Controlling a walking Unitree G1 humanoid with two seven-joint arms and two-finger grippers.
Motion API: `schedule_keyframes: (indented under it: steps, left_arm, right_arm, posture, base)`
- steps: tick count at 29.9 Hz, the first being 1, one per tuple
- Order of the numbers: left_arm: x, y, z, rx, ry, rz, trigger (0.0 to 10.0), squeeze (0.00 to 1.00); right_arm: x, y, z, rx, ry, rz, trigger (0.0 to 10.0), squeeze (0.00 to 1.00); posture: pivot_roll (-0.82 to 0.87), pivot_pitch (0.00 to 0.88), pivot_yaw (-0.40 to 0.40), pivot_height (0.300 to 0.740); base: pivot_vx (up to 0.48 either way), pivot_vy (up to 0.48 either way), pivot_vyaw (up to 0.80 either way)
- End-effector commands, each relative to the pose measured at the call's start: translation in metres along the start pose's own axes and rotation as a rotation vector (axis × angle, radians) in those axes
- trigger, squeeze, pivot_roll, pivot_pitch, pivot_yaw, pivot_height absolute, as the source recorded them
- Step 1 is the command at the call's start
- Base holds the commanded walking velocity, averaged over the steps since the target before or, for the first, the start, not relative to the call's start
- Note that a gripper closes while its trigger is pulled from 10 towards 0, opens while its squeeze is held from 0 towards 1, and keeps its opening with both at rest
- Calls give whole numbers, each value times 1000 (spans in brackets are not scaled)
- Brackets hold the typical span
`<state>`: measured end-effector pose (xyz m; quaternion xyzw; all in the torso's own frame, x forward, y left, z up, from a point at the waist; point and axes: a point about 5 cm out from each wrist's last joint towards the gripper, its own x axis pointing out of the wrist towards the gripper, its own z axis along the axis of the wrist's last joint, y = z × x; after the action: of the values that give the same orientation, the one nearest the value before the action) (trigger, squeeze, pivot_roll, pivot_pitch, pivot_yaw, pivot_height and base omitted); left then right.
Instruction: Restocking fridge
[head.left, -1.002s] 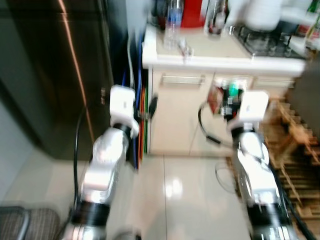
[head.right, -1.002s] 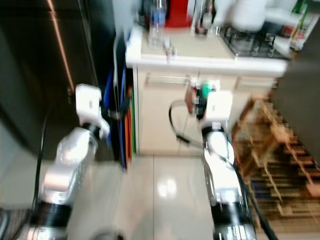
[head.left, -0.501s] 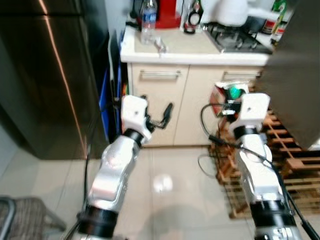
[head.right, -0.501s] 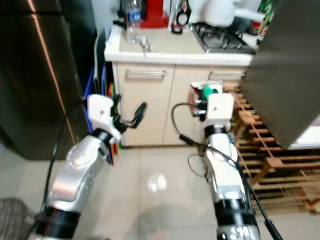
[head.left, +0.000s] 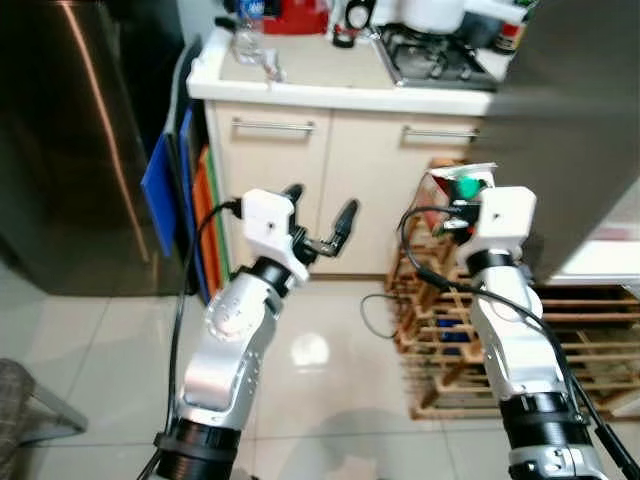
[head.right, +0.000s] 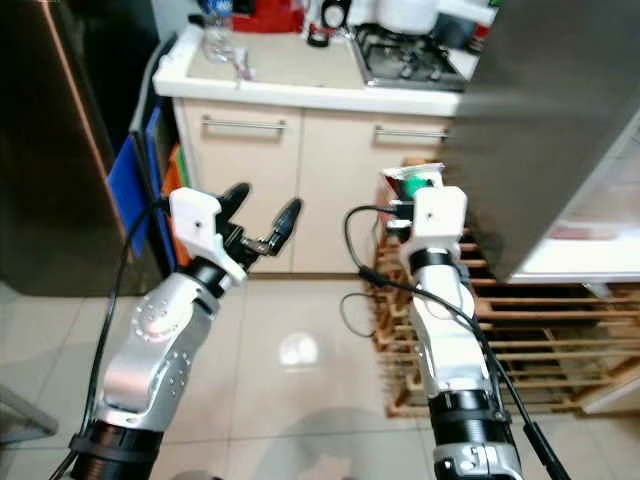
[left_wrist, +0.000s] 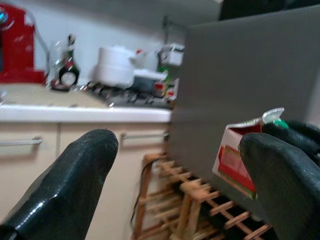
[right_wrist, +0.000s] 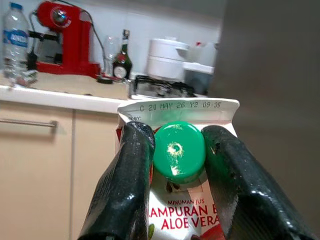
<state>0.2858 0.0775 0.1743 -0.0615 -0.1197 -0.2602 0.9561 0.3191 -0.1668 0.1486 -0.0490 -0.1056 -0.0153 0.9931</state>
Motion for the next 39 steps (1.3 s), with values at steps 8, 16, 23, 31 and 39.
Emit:
schedule_keyframes:
  steps: [8,16,23,31,39]
  left_arm:
    - [-1,2,5,32,-19,-22,10000,0]
    - [-2,11,-1,71,14,28,10000,0]
    - [-1,11,-1,71,14,33,10000,0]
    - [1,20,-6,90,47,84,10000,0]
    - [7,16,-14,120,90,79,10000,0]
  right_arm:
    - [3,1,2,1,-11,2,0,0]
    - [0,2,1,5,-9,10,0,0]
    - [-2,1,-1,1,-2,9,0,0]
    - [-3,2,-2,1,-1,9,0,0]
    - [-3,1,-1,-2,-7,12,0,0]
  posture:
    - [50,0,-43,740]
    - [48,0,-42,740]
    - [46,0,-40,740]
    - [42,0,-38,740]
    - [37,0,-40,740]
  base:
    - [0,-480,0]
    - [0,-454,0]
    - [0,-432,0]
    - [66,-413,0]
    - [122,-130,0]
